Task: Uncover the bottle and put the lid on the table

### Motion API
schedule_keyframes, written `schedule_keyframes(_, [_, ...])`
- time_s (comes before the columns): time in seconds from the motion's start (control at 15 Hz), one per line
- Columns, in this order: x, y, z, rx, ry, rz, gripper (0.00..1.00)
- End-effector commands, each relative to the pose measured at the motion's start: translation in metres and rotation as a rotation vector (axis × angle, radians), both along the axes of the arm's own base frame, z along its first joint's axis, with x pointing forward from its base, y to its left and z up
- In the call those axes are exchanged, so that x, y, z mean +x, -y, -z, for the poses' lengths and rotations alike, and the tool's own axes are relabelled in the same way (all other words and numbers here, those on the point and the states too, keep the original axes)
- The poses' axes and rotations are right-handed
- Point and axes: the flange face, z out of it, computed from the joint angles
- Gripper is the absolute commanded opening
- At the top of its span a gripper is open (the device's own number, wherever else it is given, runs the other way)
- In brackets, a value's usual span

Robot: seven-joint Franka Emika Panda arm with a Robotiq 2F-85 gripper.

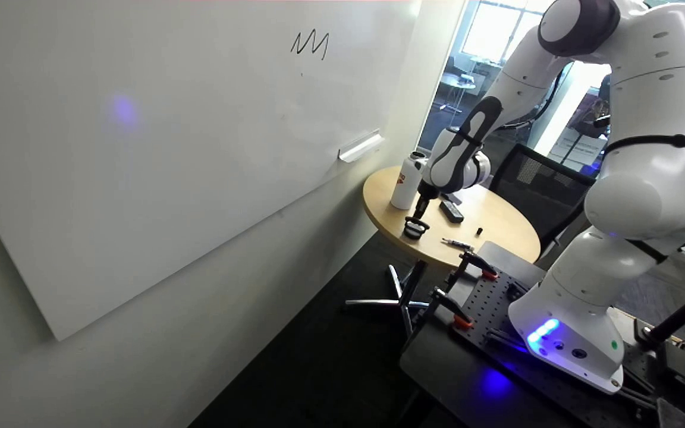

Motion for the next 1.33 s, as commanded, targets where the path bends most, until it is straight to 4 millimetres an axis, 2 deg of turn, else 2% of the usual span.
schedule_keyframes(0.0, [0.004, 0.004, -0.005, -0.006, 0.035, 0.04, 0.62])
schedule_keyframes(0.2, [0.0, 0.005, -0.016, -0.015, 0.045, 0.044, 0.84])
schedule_keyframes(0.33, [-0.004, 0.005, -0.031, -0.027, 0.033, 0.031, 0.99])
schedule_keyframes(0.93, [-0.014, -0.015, -0.135, -0.007, -0.019, -0.047, 1.0])
schedule_keyframes(1.27, [-0.012, -0.017, -0.178, 0.009, -0.063, -0.056, 1.0])
